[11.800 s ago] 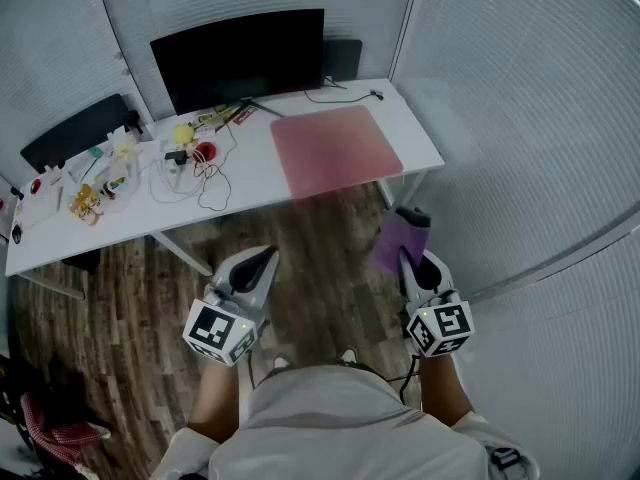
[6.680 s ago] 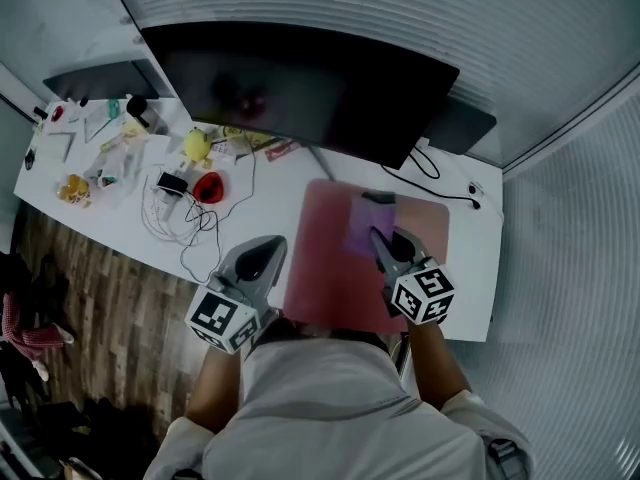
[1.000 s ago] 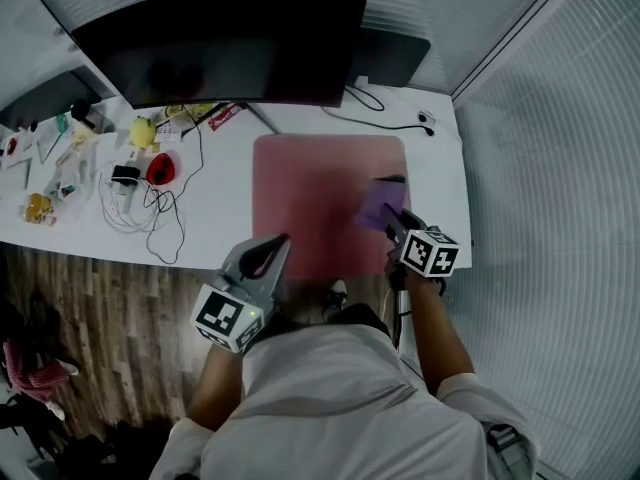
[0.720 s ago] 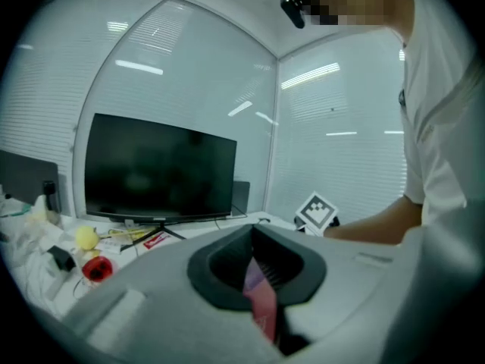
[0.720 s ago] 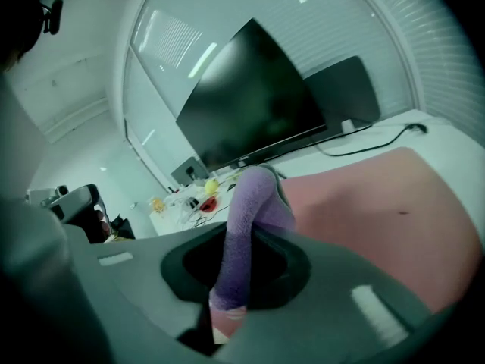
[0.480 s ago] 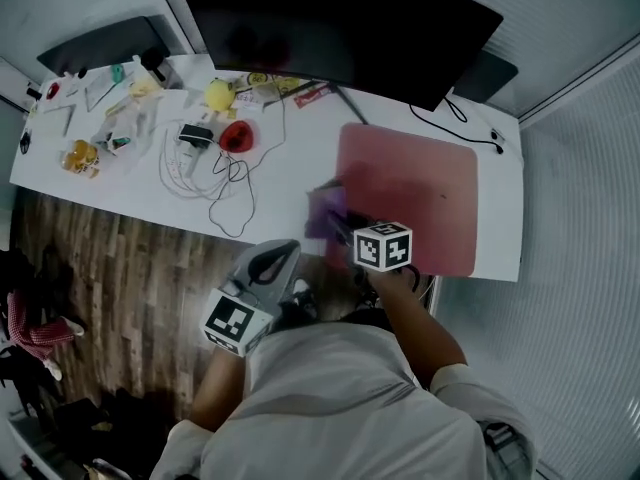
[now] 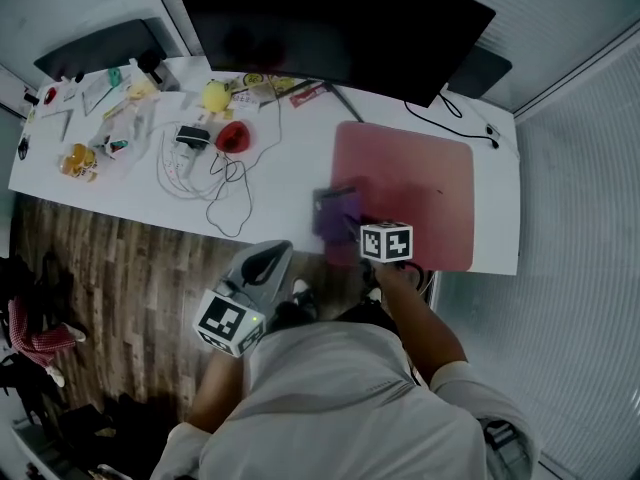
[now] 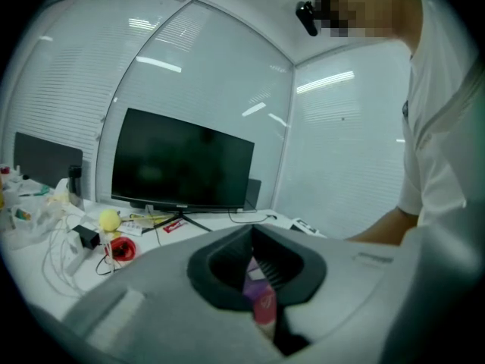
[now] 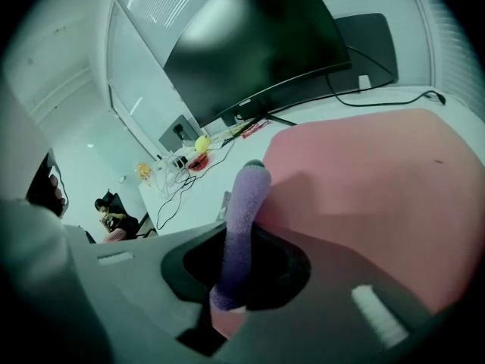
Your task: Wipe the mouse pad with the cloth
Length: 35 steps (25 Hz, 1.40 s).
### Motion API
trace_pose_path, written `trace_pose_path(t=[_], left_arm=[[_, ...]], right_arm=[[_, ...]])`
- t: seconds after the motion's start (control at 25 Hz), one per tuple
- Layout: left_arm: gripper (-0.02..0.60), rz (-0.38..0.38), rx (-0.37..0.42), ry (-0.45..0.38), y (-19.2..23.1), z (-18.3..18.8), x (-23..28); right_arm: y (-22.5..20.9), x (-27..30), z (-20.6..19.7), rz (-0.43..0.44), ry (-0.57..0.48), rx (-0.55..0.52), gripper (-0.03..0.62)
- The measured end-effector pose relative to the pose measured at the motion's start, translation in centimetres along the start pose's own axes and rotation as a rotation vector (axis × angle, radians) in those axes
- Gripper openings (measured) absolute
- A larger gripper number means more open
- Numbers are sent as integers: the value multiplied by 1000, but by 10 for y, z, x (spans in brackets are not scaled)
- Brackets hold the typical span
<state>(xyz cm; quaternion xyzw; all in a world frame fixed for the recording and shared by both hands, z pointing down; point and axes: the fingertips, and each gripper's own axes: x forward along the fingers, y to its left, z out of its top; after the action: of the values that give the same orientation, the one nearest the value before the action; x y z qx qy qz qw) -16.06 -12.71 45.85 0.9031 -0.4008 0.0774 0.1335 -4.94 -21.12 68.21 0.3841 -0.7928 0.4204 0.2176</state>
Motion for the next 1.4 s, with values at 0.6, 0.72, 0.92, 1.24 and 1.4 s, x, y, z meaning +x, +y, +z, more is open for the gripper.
trace_pose_path(t=[0.6,0.72,0.92,1.24,1.4], left_arm=[[2,-86,25,6,-141,13,126],[2,-92,21,5,-163,12,147],[2,-125,28,-6,-199,10,178],[2,-182,34,-19,-246,13,203],[2,-190,25,-11,-252,9,200]], right_arm=[[-190,-140,-18,-124,-63,108,49],[-228,-169,-23,-156,-69,114,49],[-285,-212,-35,-221,-89,132,49],[-350,-280,-52,-354,-125,172,49],[-372,-308,-66,-444,-141,196,49]])
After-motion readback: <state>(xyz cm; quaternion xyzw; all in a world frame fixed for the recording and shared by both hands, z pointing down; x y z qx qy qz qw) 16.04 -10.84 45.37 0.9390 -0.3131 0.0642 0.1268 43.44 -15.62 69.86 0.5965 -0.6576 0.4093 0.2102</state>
